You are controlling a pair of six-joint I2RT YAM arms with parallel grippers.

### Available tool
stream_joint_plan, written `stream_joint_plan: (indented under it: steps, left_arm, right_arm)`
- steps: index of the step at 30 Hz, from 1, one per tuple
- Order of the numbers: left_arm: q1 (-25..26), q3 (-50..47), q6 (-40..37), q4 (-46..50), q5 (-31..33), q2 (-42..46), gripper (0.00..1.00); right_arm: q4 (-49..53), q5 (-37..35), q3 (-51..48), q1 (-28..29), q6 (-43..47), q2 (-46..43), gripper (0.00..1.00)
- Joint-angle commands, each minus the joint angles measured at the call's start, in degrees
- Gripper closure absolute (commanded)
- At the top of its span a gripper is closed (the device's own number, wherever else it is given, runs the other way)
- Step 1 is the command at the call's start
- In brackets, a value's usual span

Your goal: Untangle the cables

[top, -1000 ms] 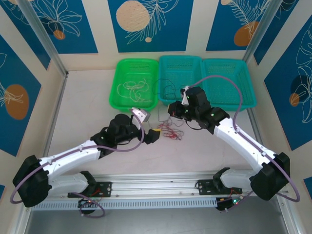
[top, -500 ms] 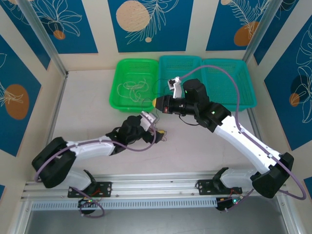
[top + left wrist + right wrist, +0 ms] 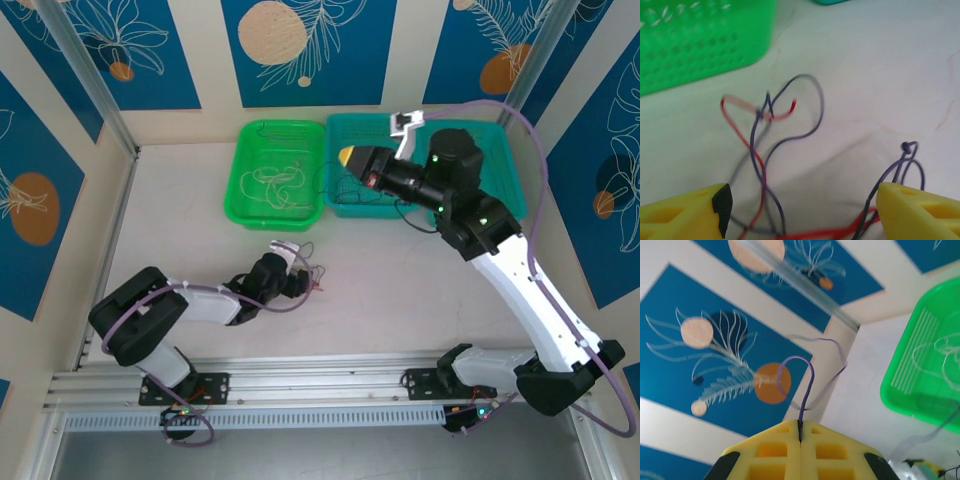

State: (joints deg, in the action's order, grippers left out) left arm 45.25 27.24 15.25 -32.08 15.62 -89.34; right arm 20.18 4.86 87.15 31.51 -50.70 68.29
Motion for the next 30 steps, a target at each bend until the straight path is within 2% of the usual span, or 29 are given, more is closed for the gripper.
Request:
stream_joint_plan:
  steps: [1,5,8,13,15,22,28,30]
  left_arm:
    - [-1.7,-3.6,3.8,-0.8,3.1,2.2,0.24]
    - [-2.6,-5.8,4.0,-1.1,2.4,5.0,0.22]
    - [-2.7,-6.8,2.8,-0.7,0.9,9.6,0.15]
    - [-2.7,-7.8,0.2,5.6,0.9,23.5,0.0]
    - [-2.8,-7.9,-0.9,8.9,1.2,29.3,0.0]
    - [-3.6,-8.5,-1.4,17.3,2.2,44.3,0.0]
    - [-3.9,-9.7,-0.5,18.6,1.0,47.6,0.0]
    - [-4.0,-10.0,-0.3,18.7,0.7,47.9,0.0]
  right_arm:
    - [-0.1,-1.2,4.5,-2.2,-1.3,-0.6,1.0]
    - [0.2,-2.1,10.1,-4.2,-0.4,2.1,1.0]
    - [2.0,-5.9,14.6,-6.2,-0.2,5.4,1.0]
    - [4.5,-8.8,19.5,-11.1,-4.0,12.7,1.0]
    - [4.9,-8.9,21.6,-12.2,-5.3,15.9,1.0]
    - [14.5,-17.4,37.0,-11.2,-8.8,30.0,1.0]
    - [23.1,-30.9,44.1,-7.2,-7.4,37.5,1.0]
    - [24.8,-34.7,43.6,-6.1,-6.9,38.5,1.0]
